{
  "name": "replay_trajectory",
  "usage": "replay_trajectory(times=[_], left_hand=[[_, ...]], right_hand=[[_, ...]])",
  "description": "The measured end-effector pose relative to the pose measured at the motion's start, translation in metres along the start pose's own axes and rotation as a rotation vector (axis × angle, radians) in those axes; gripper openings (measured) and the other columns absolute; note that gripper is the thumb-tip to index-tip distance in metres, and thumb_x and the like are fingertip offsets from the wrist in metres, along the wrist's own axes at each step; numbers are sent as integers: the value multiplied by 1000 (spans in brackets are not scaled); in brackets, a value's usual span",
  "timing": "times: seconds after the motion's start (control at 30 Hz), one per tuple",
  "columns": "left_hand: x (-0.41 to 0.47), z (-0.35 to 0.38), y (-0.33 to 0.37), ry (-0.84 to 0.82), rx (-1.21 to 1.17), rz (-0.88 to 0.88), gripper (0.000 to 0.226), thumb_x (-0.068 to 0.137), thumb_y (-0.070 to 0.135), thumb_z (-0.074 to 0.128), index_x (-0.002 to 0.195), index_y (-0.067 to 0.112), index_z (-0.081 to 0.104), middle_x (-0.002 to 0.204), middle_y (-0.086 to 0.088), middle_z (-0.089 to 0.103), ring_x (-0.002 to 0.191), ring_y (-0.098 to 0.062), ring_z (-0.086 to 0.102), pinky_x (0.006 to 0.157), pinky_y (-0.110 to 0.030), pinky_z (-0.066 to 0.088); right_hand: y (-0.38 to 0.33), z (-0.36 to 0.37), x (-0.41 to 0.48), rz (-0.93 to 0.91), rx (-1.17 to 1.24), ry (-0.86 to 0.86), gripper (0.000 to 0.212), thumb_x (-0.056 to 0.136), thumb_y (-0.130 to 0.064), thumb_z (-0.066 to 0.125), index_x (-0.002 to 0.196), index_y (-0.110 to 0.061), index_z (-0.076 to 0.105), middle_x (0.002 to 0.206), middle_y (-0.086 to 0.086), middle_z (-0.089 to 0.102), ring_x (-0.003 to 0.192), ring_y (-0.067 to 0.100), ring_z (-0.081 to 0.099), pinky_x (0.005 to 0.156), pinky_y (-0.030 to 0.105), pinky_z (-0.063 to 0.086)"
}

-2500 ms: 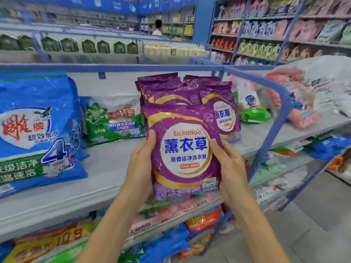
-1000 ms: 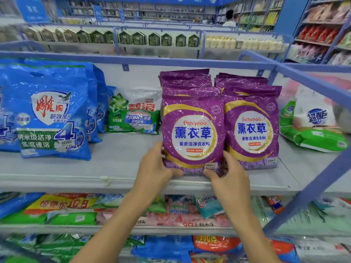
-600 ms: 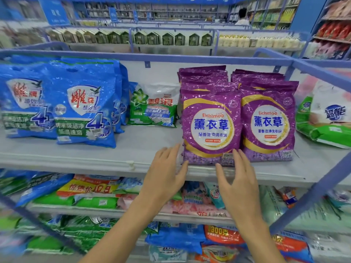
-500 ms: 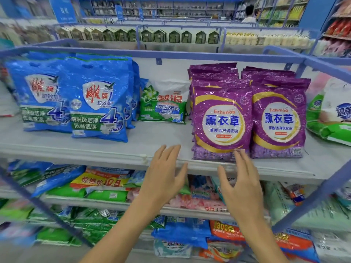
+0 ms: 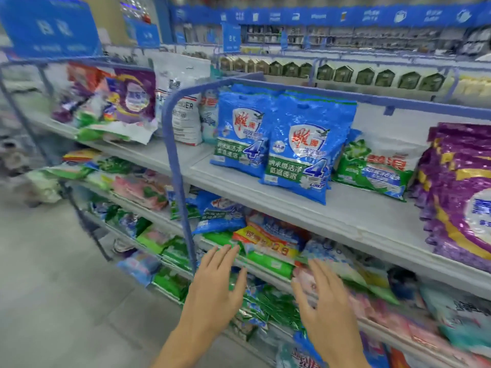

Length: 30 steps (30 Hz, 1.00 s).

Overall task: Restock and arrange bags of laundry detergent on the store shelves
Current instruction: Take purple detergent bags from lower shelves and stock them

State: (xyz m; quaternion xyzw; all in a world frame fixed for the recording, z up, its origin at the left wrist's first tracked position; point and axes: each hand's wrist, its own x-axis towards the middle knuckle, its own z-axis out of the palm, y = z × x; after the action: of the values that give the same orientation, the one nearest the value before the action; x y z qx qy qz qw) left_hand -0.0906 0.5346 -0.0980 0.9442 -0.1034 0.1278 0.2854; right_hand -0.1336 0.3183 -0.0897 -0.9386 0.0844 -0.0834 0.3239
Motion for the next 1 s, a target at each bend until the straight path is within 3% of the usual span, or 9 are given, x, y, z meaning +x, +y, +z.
replay_trajectory(times=[0.17,0.27,0.37,0.53,0.8,1.0], left_hand=[[-32,-66,-93,102,27,-165,52,100,37,59,148,18,51,150,5,51,144,-18,39,120,-22,15],[-54,-100,-145,167,33,-257,51,97,37,59,143,15,56,145,1,56,139,-22,48,120,-36,32],[-76,-130,-190,234,31,-359,48,89,32,63,131,8,65,132,-7,67,124,-31,62,107,-51,49],[-97,-175,-246,285,44,-506,47,97,33,64,140,14,59,142,2,58,136,-20,48,117,-33,35],[-76,-219,-348,344,24,-613,50,97,37,61,143,20,55,146,3,55,139,-20,44,115,-38,37],[-42,-254,-434,347,23,-701,50,98,38,59,145,25,52,147,10,52,139,-11,39,113,-24,28]], right_hand=[[-77,72,-7,-96,-16,-163,71,99,-62,40,160,-28,25,167,-11,21,154,8,17,125,29,13],[-125,113,-12,-162,-8,-223,68,100,-58,44,159,-28,29,166,-10,27,153,9,22,126,30,19],[-168,150,-16,-203,18,-282,66,99,-60,44,157,-30,31,165,-11,28,153,9,22,126,34,22],[-231,202,-12,-306,62,-338,64,100,-58,45,157,-30,34,161,-14,34,150,6,26,123,35,29],[-325,293,32,-414,43,-372,63,101,-56,46,155,-25,37,158,-9,40,147,7,31,119,27,28],[-398,371,77,-406,65,-439,64,98,-63,43,155,-33,35,157,-14,38,146,4,30,120,27,28]])
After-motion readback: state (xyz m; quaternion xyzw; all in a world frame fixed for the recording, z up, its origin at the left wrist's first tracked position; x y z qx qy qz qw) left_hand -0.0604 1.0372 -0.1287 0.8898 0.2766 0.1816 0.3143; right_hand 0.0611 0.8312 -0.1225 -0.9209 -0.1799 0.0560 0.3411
